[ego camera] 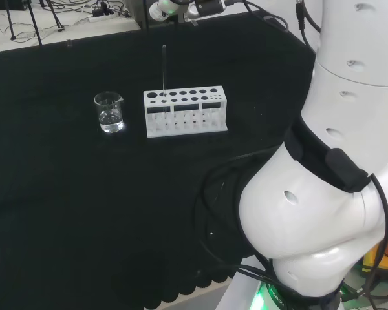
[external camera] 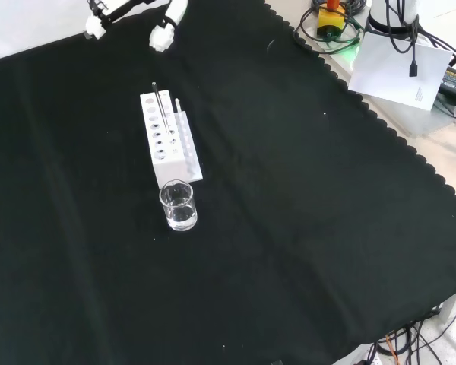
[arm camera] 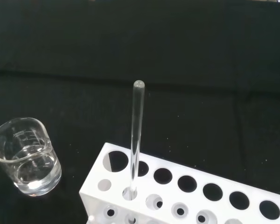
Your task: Take the glass rod from the white test tube rack.
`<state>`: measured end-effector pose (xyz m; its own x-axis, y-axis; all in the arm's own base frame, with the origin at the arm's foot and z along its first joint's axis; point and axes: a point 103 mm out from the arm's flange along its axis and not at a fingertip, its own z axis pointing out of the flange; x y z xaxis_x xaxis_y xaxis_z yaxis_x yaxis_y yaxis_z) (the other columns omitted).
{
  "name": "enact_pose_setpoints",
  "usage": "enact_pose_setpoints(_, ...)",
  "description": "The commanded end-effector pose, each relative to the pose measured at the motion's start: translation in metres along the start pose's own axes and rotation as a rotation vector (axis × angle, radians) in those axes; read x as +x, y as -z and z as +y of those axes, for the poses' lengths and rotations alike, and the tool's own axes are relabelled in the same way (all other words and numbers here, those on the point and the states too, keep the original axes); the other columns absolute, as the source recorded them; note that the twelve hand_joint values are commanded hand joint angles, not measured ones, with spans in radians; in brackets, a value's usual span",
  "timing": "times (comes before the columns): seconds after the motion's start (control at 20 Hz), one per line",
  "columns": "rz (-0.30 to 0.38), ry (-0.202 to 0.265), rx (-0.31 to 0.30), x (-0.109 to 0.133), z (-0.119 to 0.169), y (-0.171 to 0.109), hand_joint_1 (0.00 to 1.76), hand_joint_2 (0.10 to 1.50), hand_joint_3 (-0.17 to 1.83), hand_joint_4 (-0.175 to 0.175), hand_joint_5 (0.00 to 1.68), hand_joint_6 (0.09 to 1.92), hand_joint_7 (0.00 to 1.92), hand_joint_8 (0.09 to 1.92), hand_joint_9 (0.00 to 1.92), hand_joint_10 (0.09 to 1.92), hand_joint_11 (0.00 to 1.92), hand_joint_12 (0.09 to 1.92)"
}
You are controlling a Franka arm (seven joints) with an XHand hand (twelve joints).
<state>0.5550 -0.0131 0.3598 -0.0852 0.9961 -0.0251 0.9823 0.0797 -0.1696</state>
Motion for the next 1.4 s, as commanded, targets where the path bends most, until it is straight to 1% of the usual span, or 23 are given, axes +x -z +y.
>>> enact_pose_setpoints(0.05, 0.004, 0.007, 0.010, -0.001, 0.007, -0.010, 0.70, 1.09, -0.17, -0.109, 0.06, 0.09, 0.02, 0.85, 0.15, 0.94, 0.00, 1.45)
enact_pose_setpoints(0.45, 0.007, 0.011, 0.031, -0.002, 0.012, -0.031, 0.69, 1.10, -0.17, -0.109, 0.07, 0.09, 0.08, 0.88, 0.22, 0.96, 0.00, 1.46)
enact_pose_setpoints(0.6, -0.018, 0.019, 0.034, 0.000, 0.013, -0.036, 0.69, 1.10, -0.17, -0.109, 0.07, 0.09, 0.12, 0.90, 0.25, 0.96, 0.00, 1.46)
enact_pose_setpoints(0.75, -0.013, 0.022, 0.043, 0.003, 0.011, -0.041, 0.68, 1.11, -0.17, -0.110, 0.08, 0.09, 0.17, 0.91, 0.32, 0.94, 0.01, 1.47)
enact_pose_setpoints(0.9, 0.007, 0.036, 0.068, 0.004, 0.010, -0.050, 0.68, 1.11, -0.17, -0.111, 0.08, 0.09, 0.21, 0.92, 0.36, 0.93, 0.02, 1.47)
enact_pose_setpoints(1.0, 0.002, 0.035, 0.094, 0.004, 0.011, -0.056, 0.68, 1.11, -0.17, -0.111, 0.08, 0.09, 0.23, 0.93, 0.38, 0.93, 0.03, 1.48)
enact_pose_setpoints(1.1, -0.001, 0.036, 0.108, 0.006, 0.010, -0.062, 0.68, 1.11, -0.17, -0.113, 0.09, 0.09, 0.27, 0.93, 0.41, 0.91, 0.04, 1.47)
enact_pose_setpoints(1.15, 0.005, 0.041, 0.113, 0.006, 0.010, -0.065, 0.68, 1.11, -0.17, -0.114, 0.10, 0.09, 0.28, 0.94, 0.42, 0.91, 0.04, 1.47)
enact_pose_setpoints(1.2, 0.040, 0.050, 0.120, 0.005, 0.011, -0.067, 0.67, 1.11, -0.17, -0.115, 0.11, 0.09, 0.30, 0.94, 0.44, 0.91, 0.05, 1.47)
enact_pose_setpoints(1.25, 0.054, 0.052, 0.134, 0.004, 0.012, -0.071, 0.67, 1.12, -0.17, -0.118, 0.13, 0.09, 0.33, 0.94, 0.46, 0.90, 0.06, 1.47)
enact_pose_setpoints(1.4, 0.045, 0.048, 0.157, 0.003, 0.016, -0.079, 0.67, 1.12, -0.17, -0.131, 0.21, 0.09, 0.43, 0.93, 0.54, 0.89, 0.10, 1.46)
